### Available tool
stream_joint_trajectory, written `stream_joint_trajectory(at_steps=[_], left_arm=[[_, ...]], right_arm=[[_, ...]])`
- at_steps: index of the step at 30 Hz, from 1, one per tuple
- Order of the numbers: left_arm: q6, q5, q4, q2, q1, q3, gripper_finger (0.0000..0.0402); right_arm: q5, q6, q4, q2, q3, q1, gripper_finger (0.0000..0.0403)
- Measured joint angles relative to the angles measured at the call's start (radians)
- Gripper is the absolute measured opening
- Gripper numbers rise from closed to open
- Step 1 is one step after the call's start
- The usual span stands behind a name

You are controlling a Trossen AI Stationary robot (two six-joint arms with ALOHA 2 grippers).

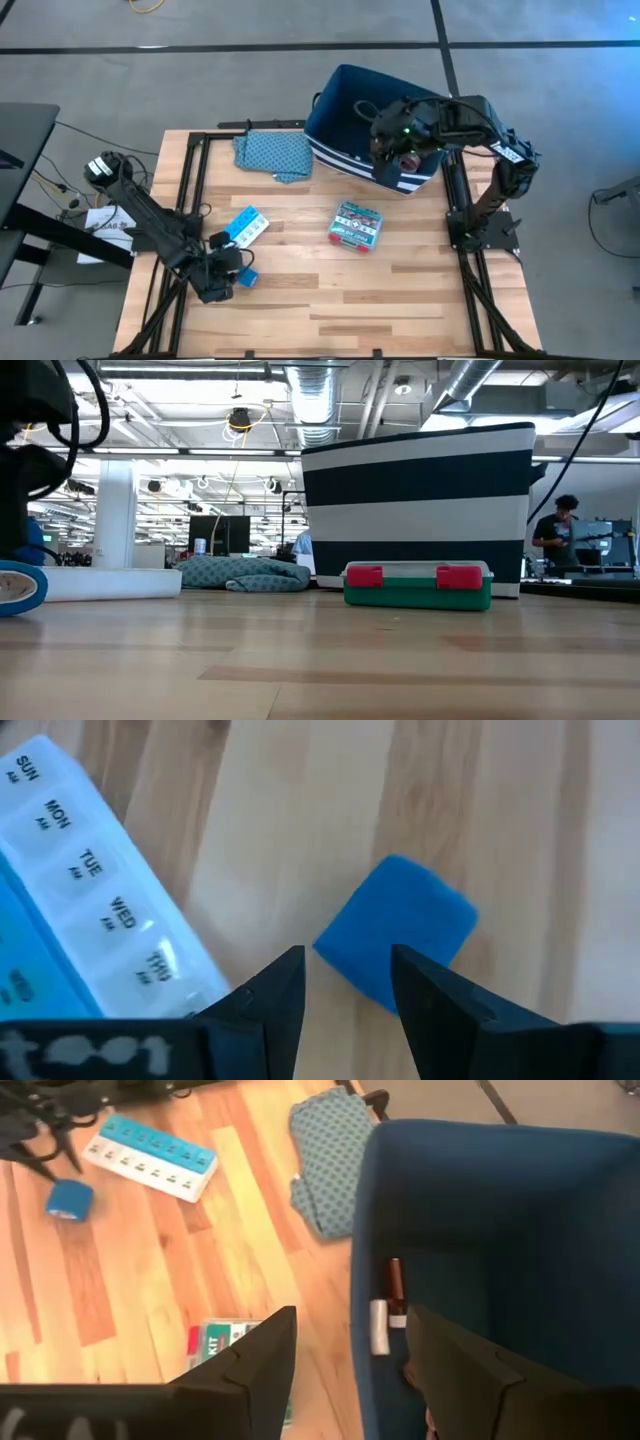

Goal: Pick & place medical supplies in basket/bin
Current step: Put the blue bandage into the blue basket

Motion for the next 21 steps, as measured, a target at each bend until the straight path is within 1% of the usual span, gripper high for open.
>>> stream_joint_trajectory(at_steps=[3,8,11,14,18,21], left_arm=[[0.099,-0.003,0.001,0.000,0.000,-0.014,0.0137],[0.382,0.006,0.025,0.000,0.000,-0.014,0.0137],[0.490,-0.001,0.053,0.000,0.004,-0.014,0.0138],[0.524,0.032,0.060,0.000,0.017,-0.014,0.0138],[0.497,0.066,0.061,0.000,0.030,-0.014,0.0138],[0.531,0.121,0.060,0.000,0.044,-0.014,0.0138]], right_arm=[[0.000,0.000,0.000,0.006,0.000,0.009,0.0180],[0.001,0.000,0.000,0.023,0.000,0.005,0.0178],[0.000,-0.013,0.000,0.031,0.000,-0.006,0.0178],[0.000,-0.024,0.000,0.037,0.000,-0.008,0.0176],[-0.003,-0.043,0.000,0.036,0.000,-0.020,0.0176],[-0.002,-0.042,0.000,0.037,0.000,-0.021,0.0177]])
